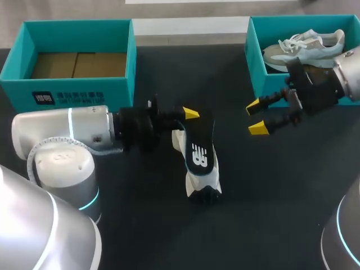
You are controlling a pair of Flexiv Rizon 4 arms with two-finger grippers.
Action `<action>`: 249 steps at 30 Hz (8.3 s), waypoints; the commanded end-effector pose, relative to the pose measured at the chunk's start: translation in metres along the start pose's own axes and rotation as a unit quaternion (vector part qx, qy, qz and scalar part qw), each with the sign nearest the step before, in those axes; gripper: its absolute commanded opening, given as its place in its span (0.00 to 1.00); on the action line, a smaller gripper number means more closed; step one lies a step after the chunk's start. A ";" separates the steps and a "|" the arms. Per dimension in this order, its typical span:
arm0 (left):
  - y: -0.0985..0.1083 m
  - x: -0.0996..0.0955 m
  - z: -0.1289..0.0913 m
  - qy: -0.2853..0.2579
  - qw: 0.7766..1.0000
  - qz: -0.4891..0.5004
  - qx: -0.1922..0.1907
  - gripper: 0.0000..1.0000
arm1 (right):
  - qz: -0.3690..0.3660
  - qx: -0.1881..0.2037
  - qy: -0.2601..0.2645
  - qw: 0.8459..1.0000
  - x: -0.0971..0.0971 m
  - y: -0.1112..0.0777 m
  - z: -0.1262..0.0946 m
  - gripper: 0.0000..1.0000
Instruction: Take the shoe out of the shoebox, open the shoe tongue, remove and reinsert the insole, then place the shoe into the shoebox
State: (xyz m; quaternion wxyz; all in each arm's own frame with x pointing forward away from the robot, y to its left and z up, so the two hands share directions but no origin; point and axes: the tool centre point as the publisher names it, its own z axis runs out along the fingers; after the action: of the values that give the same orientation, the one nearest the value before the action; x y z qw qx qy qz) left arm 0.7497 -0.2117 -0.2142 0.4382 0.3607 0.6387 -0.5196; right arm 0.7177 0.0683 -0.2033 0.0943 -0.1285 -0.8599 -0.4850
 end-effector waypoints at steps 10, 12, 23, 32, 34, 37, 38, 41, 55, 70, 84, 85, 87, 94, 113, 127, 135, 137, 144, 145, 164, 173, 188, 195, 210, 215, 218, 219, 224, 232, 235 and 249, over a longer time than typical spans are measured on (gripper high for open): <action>-0.038 -0.009 -0.052 0.014 0.979 -0.193 0.058 0.00 | -0.148 0.082 -0.118 0.979 -0.017 -0.004 0.011 1.00; -0.044 -0.005 -0.055 0.008 0.975 -0.213 0.064 0.00 | -0.157 0.085 -0.120 0.977 -0.017 -0.006 0.013 1.00; -0.069 0.028 -0.049 -0.007 0.965 -0.250 0.085 0.00 | -0.178 0.111 -0.094 0.973 -0.016 -0.028 0.035 1.00; -0.067 0.047 -0.036 0.003 0.964 -0.255 0.073 0.00 | -0.184 0.109 -0.094 0.972 -0.016 -0.036 0.042 1.00; -0.067 0.047 -0.036 0.003 0.964 -0.255 0.073 0.00 | -0.184 0.109 -0.094 0.972 -0.016 -0.036 0.042 1.00; -0.067 0.047 -0.036 0.003 0.964 -0.255 0.073 0.00 | -0.184 0.109 -0.094 0.972 -0.016 -0.036 0.042 1.00; -0.067 0.047 -0.036 0.003 0.964 -0.255 0.073 0.00 | -0.184 0.109 -0.094 0.972 -0.016 -0.036 0.042 1.00; -0.067 0.047 -0.036 0.003 0.964 -0.255 0.073 0.00 | -0.184 0.109 -0.094 0.972 -0.016 -0.036 0.042 1.00; -0.066 0.066 -0.027 0.023 0.968 -0.237 0.086 0.00 | -0.250 0.198 -0.106 0.942 -0.042 -0.060 0.066 1.00; -0.061 0.074 -0.035 0.016 0.969 -0.233 0.083 0.00 | -0.277 0.205 -0.064 0.936 -0.061 -0.062 0.100 1.00; -0.060 0.078 -0.005 0.015 0.971 -0.219 0.092 0.00 | -0.277 0.205 -0.064 0.936 -0.061 -0.062 0.100 1.00; -0.060 0.079 -0.003 0.016 0.971 -0.219 0.093 0.00 | -0.277 0.205 -0.064 0.936 -0.061 -0.062 0.100 1.00; -0.058 0.082 -0.002 0.017 0.971 -0.220 0.093 0.00 | -0.277 0.205 -0.064 0.936 -0.061 -0.062 0.100 1.00; -0.048 0.095 -0.002 0.021 0.969 -0.228 0.089 0.00 | -0.277 0.205 -0.064 0.936 -0.061 -0.062 0.100 1.00; -0.009 0.116 0.011 0.014 0.970 -0.225 0.086 0.00 | -0.277 0.205 -0.064 0.936 -0.061 -0.062 0.100 1.00; -0.040 0.094 0.013 -0.051 0.957 -0.260 0.114 0.00 | -0.277 0.205 -0.064 0.936 -0.061 -0.062 0.100 1.00; -0.041 0.104 0.018 -0.064 0.941 -0.313 0.114 0.00 | -0.277 0.205 -0.064 0.936 -0.061 -0.062 0.100 1.00; -0.038 0.109 0.018 -0.062 0.941 -0.315 0.110 0.00 | -0.277 0.205 -0.064 0.936 -0.061 -0.062 0.100 1.00; -0.019 0.119 0.019 -0.057 0.942 -0.314 0.105 0.00 | -0.277 0.205 -0.064 0.936 -0.061 -0.062 0.100 1.00; -0.016 0.119 0.019 -0.059 0.943 -0.309 0.108 0.00 | -0.277 0.205 -0.064 0.936 -0.061 -0.062 0.100 1.00; 0.029 0.136 0.029 -0.020 0.962 -0.263 0.069 0.00 | -0.277 0.205 -0.064 0.936 -0.061 -0.062 0.100 1.00; 0.014 0.122 0.017 -0.025 0.964 -0.257 0.066 0.45 | -0.277 0.205 -0.064 0.936 -0.061 -0.062 0.100 1.00; -0.018 0.099 0.005 -0.030 0.964 -0.249 0.089 0.40 | -0.277 0.205 -0.064 0.936 -0.061 -0.062 0.100 1.00; -0.022 0.115 0.011 -0.012 0.961 -0.259 0.092 0.00 | -0.277 0.205 -0.064 0.936 -0.061 -0.062 0.100 1.00; 0.013 0.132 0.014 0.007 0.971 -0.232 0.060 0.00 | -0.277 0.205 -0.064 0.936 -0.061 -0.062 0.100 1.00; 0.022 0.135 0.016 0.007 0.970 -0.235 0.057 0.00 | -0.277 0.205 -0.064 0.936 -0.061 -0.062 0.100 1.00; 0.023 0.137 0.017 0.008 0.969 -0.241 0.053 0.00 | -0.277 0.205 -0.064 0.936 -0.061 -0.062 0.100 1.00; 0.019 0.135 0.017 0.008 0.968 -0.243 0.054 0.00 | -0.277 0.205 -0.064 0.936 -0.061 -0.062 0.100 1.00; 0.003 0.121 0.011 -0.002 0.969 -0.238 0.066 0.46 | -0.277 0.205 -0.064 0.936 -0.061 -0.062 0.100 1.00; -0.016 0.110 0.007 -0.016 0.969 -0.230 0.085 0.29 | -0.277 0.205 -0.064 0.936 -0.061 -0.062 0.100 1.00; -0.018 0.117 0.011 -0.010 0.968 -0.235 0.088 0.00 | -0.277 0.205 -0.064 0.936 -0.061 -0.062 0.100 1.00; 0.020 0.133 0.017 -0.012 0.974 -0.218 0.060 0.00 | -0.277 0.205 -0.064 0.936 -0.061 -0.062 0.100 1.00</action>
State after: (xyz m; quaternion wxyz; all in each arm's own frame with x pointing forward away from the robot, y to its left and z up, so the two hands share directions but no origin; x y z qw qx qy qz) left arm 0.7172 -0.2227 -0.3438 0.2973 0.2320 0.6645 -0.6452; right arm 0.7536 0.1138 -0.3217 -0.0738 0.1071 -0.9461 -0.2967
